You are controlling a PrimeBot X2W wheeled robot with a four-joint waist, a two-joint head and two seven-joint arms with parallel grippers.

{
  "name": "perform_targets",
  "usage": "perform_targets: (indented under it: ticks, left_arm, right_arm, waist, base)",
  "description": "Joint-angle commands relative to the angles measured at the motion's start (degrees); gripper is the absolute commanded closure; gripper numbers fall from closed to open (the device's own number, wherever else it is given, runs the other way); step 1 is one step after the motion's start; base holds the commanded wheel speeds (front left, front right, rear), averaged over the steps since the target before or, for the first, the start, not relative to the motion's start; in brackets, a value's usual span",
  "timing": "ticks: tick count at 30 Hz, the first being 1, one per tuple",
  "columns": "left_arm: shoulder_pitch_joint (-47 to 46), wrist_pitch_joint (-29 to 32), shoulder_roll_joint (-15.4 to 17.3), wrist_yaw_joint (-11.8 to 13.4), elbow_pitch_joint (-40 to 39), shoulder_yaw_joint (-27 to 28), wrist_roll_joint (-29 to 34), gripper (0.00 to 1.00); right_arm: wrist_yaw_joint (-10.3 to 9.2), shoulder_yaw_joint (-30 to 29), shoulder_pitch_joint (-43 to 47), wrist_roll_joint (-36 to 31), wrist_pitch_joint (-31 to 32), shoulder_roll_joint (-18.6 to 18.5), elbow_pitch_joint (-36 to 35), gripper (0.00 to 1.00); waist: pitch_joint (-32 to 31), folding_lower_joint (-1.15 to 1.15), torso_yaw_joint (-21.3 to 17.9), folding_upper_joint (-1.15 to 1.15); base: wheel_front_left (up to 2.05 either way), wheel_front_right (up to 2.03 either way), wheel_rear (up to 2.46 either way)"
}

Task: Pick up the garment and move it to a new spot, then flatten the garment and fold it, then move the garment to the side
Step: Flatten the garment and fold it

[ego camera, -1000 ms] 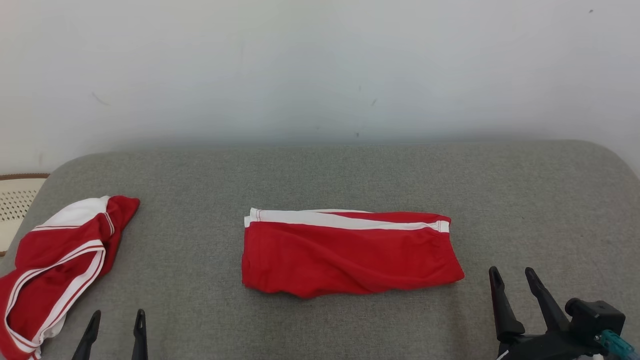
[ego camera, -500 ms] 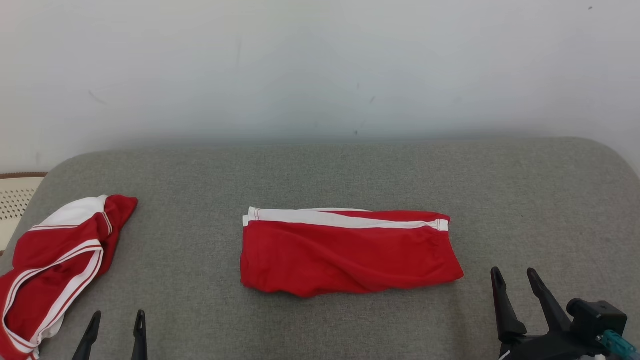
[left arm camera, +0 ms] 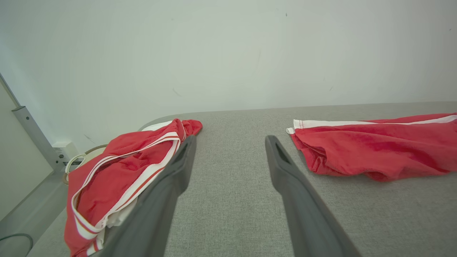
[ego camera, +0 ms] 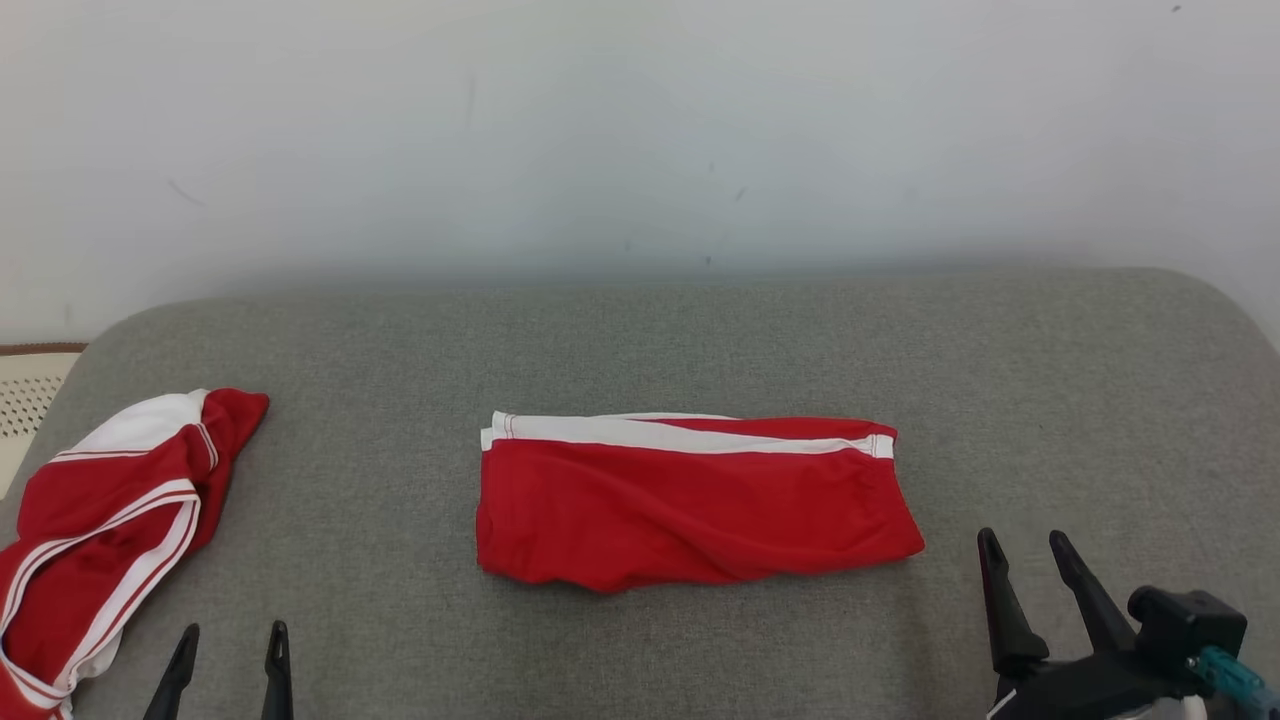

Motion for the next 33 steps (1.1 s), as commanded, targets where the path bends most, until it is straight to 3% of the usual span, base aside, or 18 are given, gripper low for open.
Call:
perform_targets:
  ticks: [1,7,15,23,33]
  left_arm:
    - [-0.4,-0.2,0.2,0.3,0.2,0.0,-0.1,0.00]
    - [-1.1,-0.5,-0.1,0.4,0.7,-0.6,-0.1,0.00]
    - [-2.6,-0.9,-0.8,-0.1,1.8,-1.2,-0.5,0.00]
    - [-5.3,-1.5,-1.8,-0.4,2.8,-1.9,-0.6,0.00]
    - [-7.7,-2.0,-3.3,-0.6,3.9,-2.4,0.0,0.00]
  right_arm:
    - [0.03,-0.1,-1.0,0.2,0.2,-0.3,0.5,0.00]
    - [0.03,0.3,-6.7,0.0,2.7,-2.1,6.3,0.00]
    - [0.03,3.4,-18.4,-0.2,5.2,-2.7,20.1,0.00]
    - [0.03,5.4,-30.3,0.9,5.2,-4.5,35.9,0.00]
    - [0.03,6.7,-37.9,3.1,3.5,-4.6,50.4,0.00]
  waist:
    - [0.1,0.00,0.0,0.00]
    - [0.8,0.00,0.7,0.00]
    - [2.8,0.00,2.6,0.00]
    - [7.3,0.00,5.9,0.00]
    - [10.7,0.00,8.5,0.00]
  base:
    - [0.00,0.00,0.00]
    - [0.00,0.00,0.00]
    - [0.00,0.00,0.00]
    - [0.00,0.00,0.00]
    - [0.00,0.00,0.00]
